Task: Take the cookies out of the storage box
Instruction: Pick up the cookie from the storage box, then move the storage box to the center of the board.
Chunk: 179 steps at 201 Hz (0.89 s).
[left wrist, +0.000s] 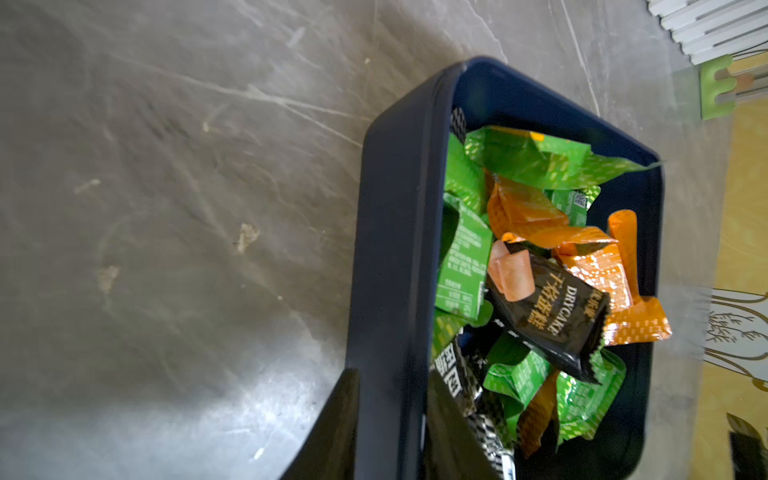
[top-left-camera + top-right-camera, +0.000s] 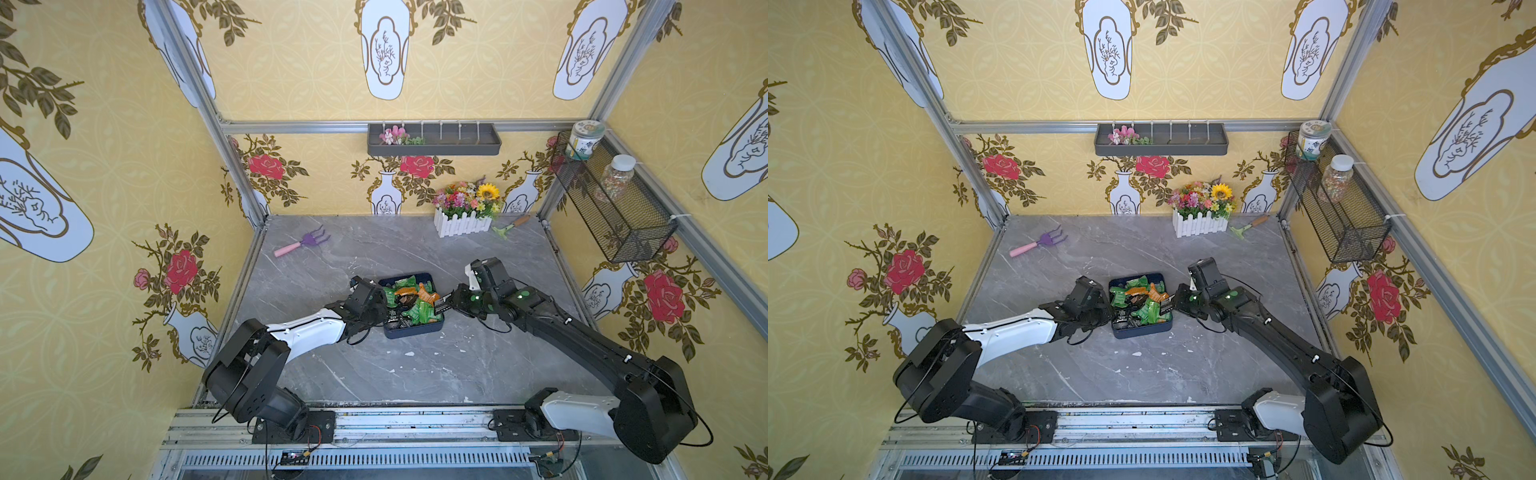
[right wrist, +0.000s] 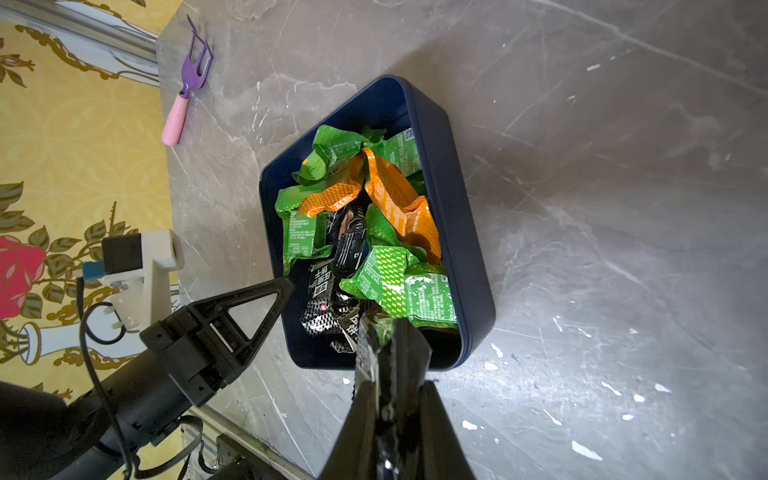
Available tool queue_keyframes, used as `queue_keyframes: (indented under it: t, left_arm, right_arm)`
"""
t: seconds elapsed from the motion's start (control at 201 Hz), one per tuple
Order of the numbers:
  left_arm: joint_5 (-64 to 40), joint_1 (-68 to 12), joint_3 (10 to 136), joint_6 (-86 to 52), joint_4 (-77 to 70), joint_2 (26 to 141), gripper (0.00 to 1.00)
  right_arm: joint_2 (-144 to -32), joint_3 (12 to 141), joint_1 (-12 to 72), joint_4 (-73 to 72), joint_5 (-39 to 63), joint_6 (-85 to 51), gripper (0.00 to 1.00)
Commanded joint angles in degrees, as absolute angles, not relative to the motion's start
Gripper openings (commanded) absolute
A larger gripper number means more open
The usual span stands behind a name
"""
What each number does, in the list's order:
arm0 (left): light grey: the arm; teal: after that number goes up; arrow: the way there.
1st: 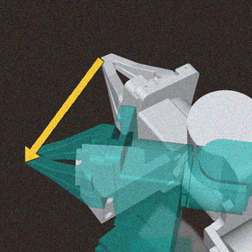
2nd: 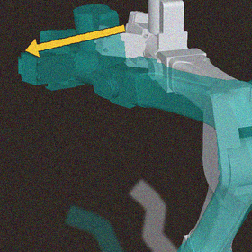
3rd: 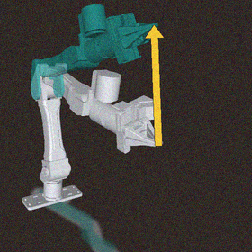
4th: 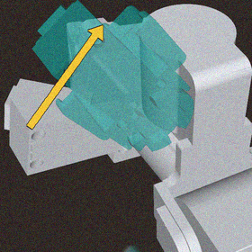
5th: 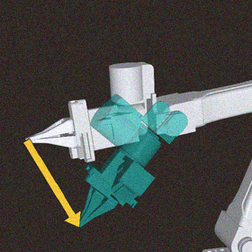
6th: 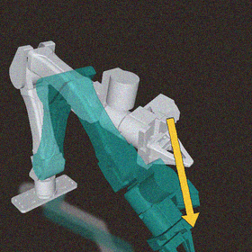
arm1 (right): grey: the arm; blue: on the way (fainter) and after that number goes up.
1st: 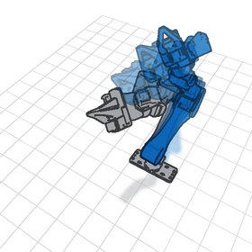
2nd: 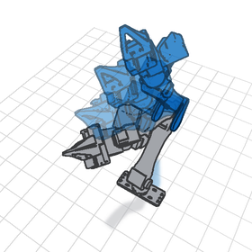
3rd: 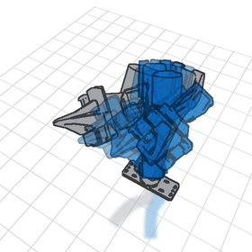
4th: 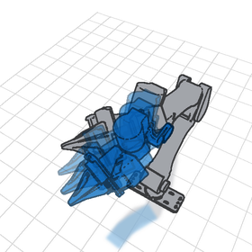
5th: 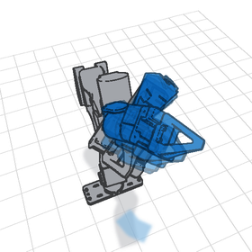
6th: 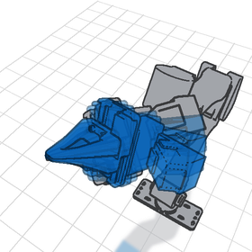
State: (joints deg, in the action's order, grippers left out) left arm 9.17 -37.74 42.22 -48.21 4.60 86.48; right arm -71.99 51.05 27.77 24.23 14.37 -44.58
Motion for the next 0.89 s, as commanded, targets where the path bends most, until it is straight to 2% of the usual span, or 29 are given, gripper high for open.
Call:
queue_keyframes:
  t: [0.0, 0.324, 0.478, 0.687, 0.886]
  left_arm:
    - [13.4, -37.7, 43.0, -44.9, 9.0, 86.6, 0.22]
    - [19.0, -36.7, 46.5, -38.6, 12.7, 88.5, 0.05]
    - [18.7, -33.0, 47.9, -32.5, 9.5, 89.5, 0.05]
    - [23.7, -32.5, 54.9, -21.2, 10.4, 93.9, 0.04]
    - [20.4, -29.7, 58.6, -18.8, 10.1, 99.2, 0.04]
  right_arm:
    - [-72.5, 52.6, 27.9, 24.4, 16.0, -41.6, 0.13]
    - [-75.7, 56.3, 28.0, 24.1, 20.8, -37.9, 0.13]
    - [-78.7, 58.5, 28.2, 24.7, 24.4, -33.8, 0.13]
    - [-80.8, 60.8, 28.3, 25.1, 27.9, -31.1, 0.13]
    - [-84.4, 60.7, 31.3, 24.4, 32.1, -27.2, 0.14]
